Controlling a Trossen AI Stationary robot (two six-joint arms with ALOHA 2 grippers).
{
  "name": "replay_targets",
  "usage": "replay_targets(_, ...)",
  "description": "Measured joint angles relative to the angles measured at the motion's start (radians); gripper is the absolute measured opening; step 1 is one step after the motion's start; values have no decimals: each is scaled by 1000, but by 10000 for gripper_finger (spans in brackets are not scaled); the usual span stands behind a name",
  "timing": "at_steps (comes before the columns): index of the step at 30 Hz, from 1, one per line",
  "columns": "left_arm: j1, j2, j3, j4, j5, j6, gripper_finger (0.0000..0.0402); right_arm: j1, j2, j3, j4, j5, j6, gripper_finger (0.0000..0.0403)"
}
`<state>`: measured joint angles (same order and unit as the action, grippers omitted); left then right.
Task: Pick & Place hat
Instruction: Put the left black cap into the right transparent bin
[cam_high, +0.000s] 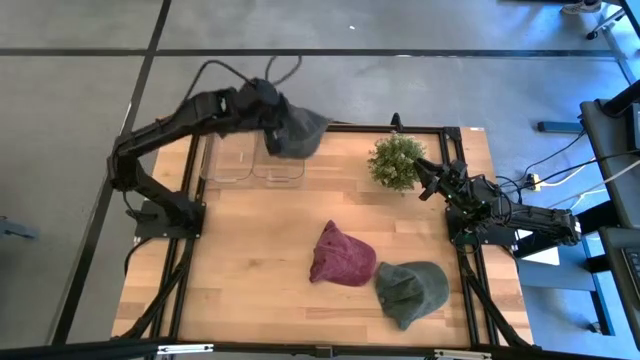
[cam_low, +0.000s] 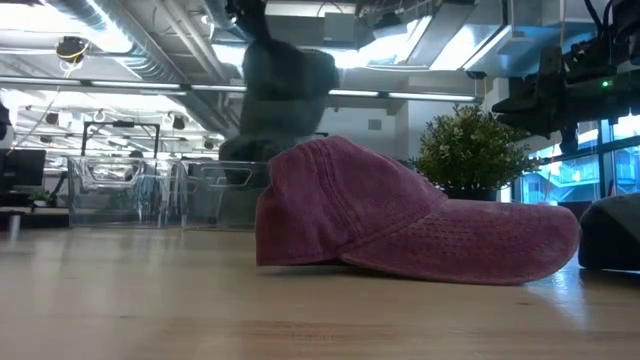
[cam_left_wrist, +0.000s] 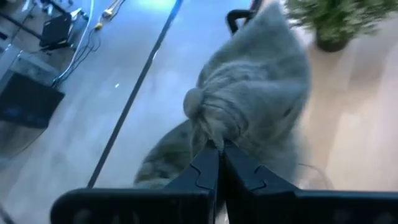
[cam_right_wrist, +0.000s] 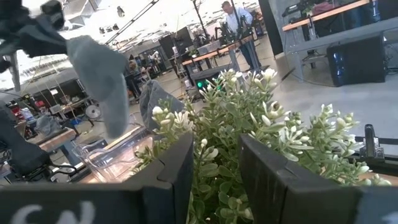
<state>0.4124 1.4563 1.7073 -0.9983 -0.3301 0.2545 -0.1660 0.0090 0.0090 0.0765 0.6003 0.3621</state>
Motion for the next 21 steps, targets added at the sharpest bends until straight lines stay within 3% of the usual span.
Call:
replay_targets(9, 145, 2, -38, 62, 189, 114, 3, 0, 0, 0, 0, 0, 3, 126)
replay_targets(21, 239, -162, -491, 456, 299, 132, 3, 0, 0, 0, 0, 1, 49, 126)
